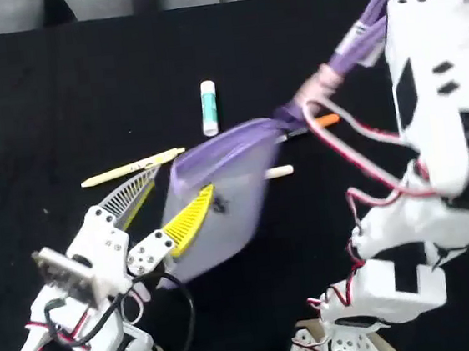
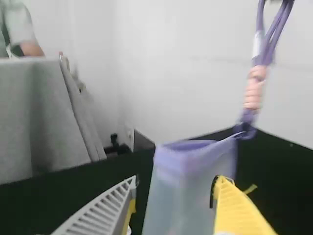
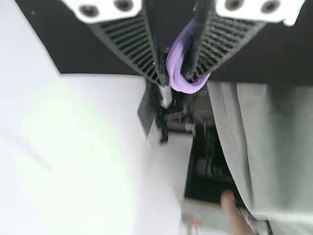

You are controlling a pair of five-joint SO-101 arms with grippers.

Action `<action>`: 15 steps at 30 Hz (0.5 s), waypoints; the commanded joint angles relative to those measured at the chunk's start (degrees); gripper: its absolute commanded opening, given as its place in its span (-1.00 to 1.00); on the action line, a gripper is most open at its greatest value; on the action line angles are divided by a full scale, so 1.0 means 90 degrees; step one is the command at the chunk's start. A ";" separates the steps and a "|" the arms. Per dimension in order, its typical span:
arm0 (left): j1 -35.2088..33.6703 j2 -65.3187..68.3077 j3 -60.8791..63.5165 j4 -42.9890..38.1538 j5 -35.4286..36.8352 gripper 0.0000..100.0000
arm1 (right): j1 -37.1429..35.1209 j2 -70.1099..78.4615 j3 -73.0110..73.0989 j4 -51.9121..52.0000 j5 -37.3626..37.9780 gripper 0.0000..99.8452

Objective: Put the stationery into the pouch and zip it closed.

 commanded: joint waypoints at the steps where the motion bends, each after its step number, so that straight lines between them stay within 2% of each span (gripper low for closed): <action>1: 0.0317 0.0029 -0.0581 0.0342 0.0117 -0.47 | -0.0098 -0.0386 -0.0073 0.0137 0.0068 -0.98; 10: 0.0386 0.0029 -0.2232 0.1338 0.0098 -0.47 | -0.0049 -0.0493 0.0093 0.0059 0.0244 -0.98; 12: 0.0132 0.0020 -0.2496 0.1475 0.0098 -0.47 | -0.0049 -0.0493 0.0093 0.0049 0.0244 -0.98; 15: -0.0728 0.0020 -0.2613 0.1465 0.0147 -0.47 | -0.0049 -0.0503 0.0073 0.0049 0.0244 -0.98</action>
